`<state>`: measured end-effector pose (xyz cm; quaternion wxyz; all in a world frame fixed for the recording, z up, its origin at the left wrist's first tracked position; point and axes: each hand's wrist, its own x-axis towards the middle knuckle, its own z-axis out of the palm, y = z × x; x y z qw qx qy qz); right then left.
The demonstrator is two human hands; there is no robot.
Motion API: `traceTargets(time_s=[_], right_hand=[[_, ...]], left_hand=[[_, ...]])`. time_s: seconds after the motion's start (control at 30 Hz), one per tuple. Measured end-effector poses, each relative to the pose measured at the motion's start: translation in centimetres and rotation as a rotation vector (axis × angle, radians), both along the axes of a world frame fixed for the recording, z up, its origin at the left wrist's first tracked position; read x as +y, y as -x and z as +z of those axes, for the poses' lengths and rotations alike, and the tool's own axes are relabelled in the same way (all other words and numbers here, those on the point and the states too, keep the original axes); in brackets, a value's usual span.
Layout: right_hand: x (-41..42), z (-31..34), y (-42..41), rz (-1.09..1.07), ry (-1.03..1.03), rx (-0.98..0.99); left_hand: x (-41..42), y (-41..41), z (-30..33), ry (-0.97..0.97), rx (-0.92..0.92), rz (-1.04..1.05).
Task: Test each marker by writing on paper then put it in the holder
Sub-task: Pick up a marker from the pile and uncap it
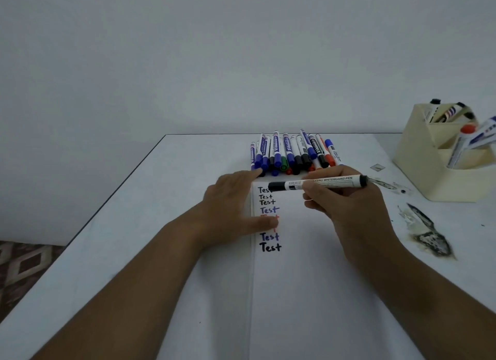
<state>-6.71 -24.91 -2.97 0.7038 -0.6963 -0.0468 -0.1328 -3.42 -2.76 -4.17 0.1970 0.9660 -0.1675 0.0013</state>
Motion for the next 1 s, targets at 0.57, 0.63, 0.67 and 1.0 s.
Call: traceTargets(time_s=[0.57, 0.63, 0.67, 1.0], right_hand=[[-5.6, 5.9, -2.7, -0.181, 0.194, -0.131], [-8.1, 7.5, -3.5, -0.232, 0.301, -0.162], [-9.5, 8.4, -3.8, -0.260, 0.341, -0.182], [-18.0, 13.9, -5.5, -0.403, 0.647, -0.209]], left_hand=[[0.1, -1.8, -1.5, -0.361, -0.038, 0.027], [0.1, -2.1, -1.6, -0.349, -0.034, 0.033], [0.2, -2.3, -1.7, -0.327, -0.038, 0.040], [0.4, -2.9, -2.6, -0.241, -0.096, 0.056]])
